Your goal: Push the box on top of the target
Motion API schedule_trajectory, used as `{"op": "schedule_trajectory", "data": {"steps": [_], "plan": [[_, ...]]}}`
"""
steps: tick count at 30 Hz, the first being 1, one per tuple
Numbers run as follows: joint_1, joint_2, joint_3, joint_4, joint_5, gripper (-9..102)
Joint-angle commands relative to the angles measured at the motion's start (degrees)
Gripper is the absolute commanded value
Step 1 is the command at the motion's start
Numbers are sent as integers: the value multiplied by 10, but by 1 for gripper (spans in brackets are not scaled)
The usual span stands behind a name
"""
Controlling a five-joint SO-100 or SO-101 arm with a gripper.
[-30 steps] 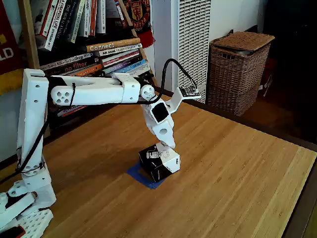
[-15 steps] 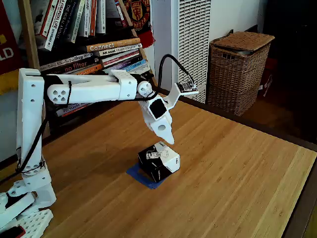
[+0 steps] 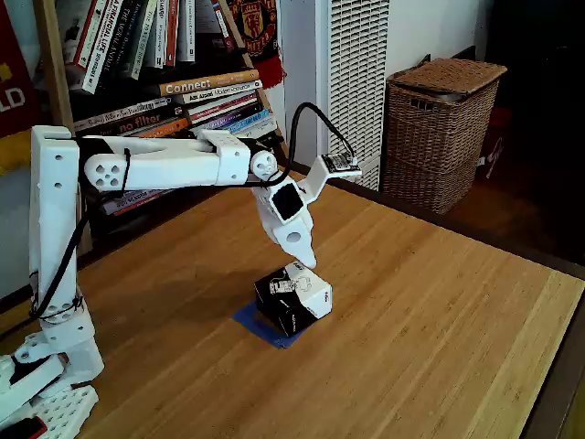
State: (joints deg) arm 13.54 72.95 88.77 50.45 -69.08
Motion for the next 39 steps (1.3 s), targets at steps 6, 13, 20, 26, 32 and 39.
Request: {"op": "schedule_trajectory", "data": {"steps": [6, 13, 20, 26, 32, 39], "plan": [[-1, 43, 9, -14, 3, 0], [-1, 45, 11, -15, 2, 0], [0, 31, -11, -19, 4, 0], [7, 5, -50, -20, 2, 0], [21, -19, -75, -29, -9, 0], [43, -48, -86, -33, -20, 0]]}}
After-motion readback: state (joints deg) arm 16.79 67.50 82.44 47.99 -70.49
